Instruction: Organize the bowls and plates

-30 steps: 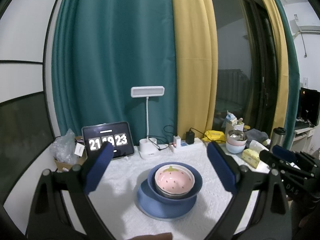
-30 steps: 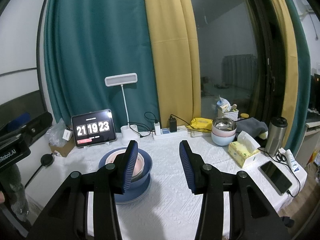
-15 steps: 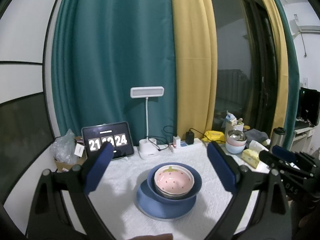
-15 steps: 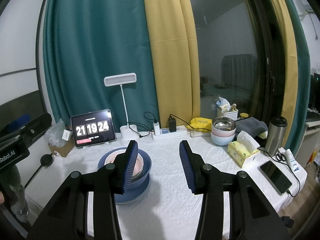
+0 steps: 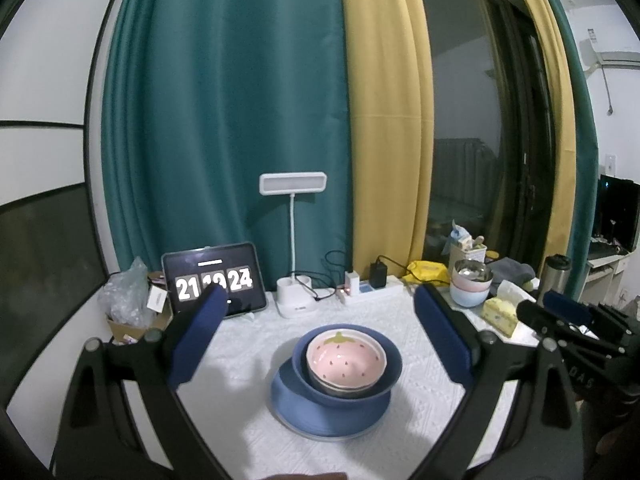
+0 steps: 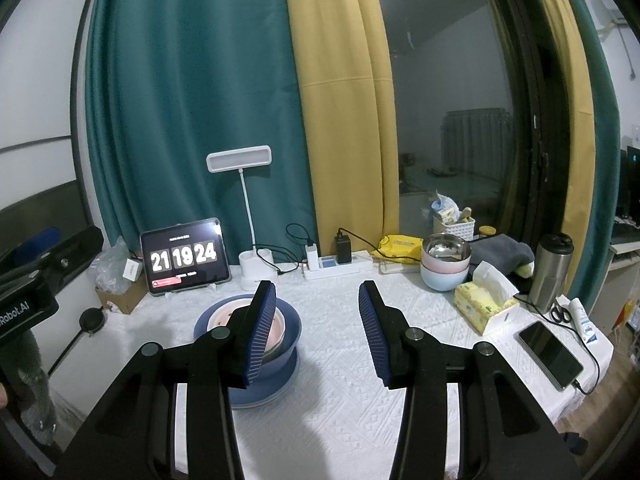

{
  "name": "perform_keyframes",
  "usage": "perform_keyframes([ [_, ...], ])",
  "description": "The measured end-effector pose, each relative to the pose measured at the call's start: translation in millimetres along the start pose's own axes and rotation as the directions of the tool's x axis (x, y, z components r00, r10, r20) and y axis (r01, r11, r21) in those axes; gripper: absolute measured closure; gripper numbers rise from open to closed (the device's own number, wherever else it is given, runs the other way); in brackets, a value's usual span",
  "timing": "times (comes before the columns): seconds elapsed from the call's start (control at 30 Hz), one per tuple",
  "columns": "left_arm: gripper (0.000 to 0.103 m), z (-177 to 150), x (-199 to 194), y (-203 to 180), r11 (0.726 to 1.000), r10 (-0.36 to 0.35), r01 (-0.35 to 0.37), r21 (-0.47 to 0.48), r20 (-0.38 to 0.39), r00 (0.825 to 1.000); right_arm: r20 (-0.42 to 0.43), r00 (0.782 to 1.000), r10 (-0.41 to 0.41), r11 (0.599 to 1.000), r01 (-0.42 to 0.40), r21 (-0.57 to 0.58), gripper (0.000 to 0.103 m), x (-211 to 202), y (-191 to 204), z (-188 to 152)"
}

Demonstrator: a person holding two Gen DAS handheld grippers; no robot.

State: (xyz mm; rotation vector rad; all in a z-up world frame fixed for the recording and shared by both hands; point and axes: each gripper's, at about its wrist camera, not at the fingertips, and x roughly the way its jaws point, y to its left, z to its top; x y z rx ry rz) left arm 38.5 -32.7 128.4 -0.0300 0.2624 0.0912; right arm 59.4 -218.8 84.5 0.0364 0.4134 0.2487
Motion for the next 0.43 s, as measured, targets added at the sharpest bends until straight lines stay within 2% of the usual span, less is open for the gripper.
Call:
perform_keyframes([
  [0.43,0.008,1.4,0.8,-4.5,1.0,-0.006,0.006,0.023,0.012,1.0,-0.001,1.0,-0.002,1.0,0.002,0.003,0.057,-0.2,-1.6,0.1],
])
